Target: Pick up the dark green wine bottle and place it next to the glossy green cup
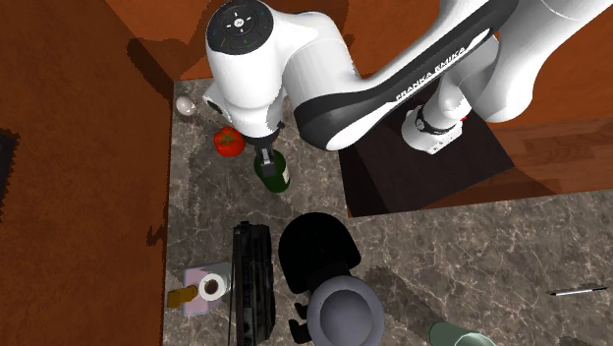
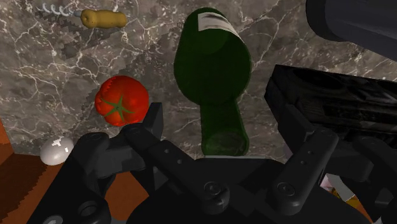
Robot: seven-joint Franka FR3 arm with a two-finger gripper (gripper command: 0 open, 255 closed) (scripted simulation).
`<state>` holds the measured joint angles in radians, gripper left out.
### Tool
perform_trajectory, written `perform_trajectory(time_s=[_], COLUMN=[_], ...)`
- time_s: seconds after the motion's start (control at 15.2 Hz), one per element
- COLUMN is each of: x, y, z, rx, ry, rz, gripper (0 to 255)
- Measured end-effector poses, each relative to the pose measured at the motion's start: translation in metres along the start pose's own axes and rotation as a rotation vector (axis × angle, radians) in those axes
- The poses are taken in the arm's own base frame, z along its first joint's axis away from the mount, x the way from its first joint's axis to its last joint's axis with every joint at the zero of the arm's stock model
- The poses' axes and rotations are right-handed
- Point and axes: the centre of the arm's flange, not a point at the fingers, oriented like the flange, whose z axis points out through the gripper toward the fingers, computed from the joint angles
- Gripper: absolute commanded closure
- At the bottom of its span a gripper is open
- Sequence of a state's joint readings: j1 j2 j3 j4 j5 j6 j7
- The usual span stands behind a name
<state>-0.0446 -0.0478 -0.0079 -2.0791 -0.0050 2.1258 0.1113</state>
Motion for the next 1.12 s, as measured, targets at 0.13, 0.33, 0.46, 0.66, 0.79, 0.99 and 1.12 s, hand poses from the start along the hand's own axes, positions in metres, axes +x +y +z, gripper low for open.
perform_trajectory(time_s=[0.13, 0.33, 0.46, 0.66, 0.79, 0.99, 1.12], x=[0.0001, 0.0001, 0.0002, 0.0001, 0.0002, 0.0002, 0.0010], y=[0.0001, 0.0002, 0.0001, 0.0002, 0.0002, 0.0002, 0.0000], z=[0.0007, 0.0008, 0.0005, 0.0005, 0.0005, 0.0005, -0.0058], rx=[0.000, 0.000, 0.000, 0.000, 0.000, 0.000, 0.000], ry=[0.000, 0.000, 0.001, 0.001, 0.001, 0.001, 0.000], rz=[0.000, 0.000, 0.000, 0.000, 0.000, 0.000, 0.000], gripper=[0, 255, 255, 255, 255, 255, 255])
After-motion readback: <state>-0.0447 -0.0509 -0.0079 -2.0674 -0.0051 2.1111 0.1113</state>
